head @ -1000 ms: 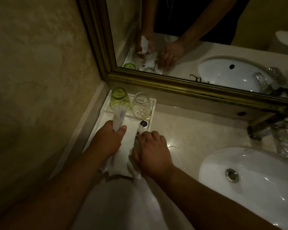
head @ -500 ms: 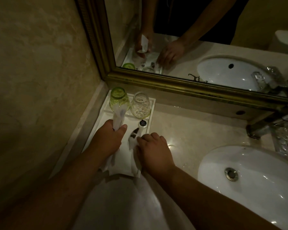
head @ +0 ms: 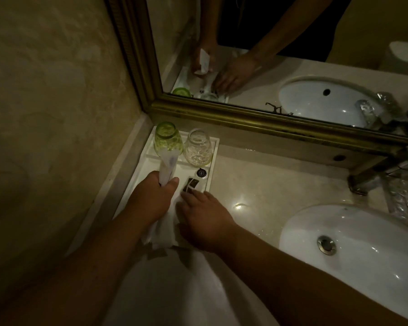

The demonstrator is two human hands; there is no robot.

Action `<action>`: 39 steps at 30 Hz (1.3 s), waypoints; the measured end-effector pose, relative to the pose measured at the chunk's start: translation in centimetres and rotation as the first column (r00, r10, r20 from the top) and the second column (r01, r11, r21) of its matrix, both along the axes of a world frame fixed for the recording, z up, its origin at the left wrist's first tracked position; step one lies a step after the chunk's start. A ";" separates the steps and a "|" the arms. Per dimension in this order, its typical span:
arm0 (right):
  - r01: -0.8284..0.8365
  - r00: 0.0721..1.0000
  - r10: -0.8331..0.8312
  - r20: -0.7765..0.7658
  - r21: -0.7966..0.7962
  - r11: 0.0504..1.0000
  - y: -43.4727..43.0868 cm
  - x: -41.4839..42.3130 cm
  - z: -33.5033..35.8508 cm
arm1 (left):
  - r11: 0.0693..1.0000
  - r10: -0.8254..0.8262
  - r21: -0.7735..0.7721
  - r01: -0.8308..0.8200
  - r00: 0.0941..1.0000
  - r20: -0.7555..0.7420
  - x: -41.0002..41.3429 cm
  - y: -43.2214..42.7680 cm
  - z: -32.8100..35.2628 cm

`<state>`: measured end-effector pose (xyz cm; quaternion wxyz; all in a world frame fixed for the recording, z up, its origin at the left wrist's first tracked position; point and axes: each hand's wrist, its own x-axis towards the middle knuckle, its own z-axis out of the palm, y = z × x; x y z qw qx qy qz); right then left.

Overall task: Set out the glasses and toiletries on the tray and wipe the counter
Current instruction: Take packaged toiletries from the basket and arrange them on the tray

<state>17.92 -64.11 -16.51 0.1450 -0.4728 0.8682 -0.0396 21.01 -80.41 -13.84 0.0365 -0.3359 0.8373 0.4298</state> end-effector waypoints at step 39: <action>0.899 0.126 -0.279 0.952 0.009 0.439 -5.0 -0.3 0.1 | 0.970 0.144 0.198 -0.143 0.990 0.007 1.4 -2.4 -1.6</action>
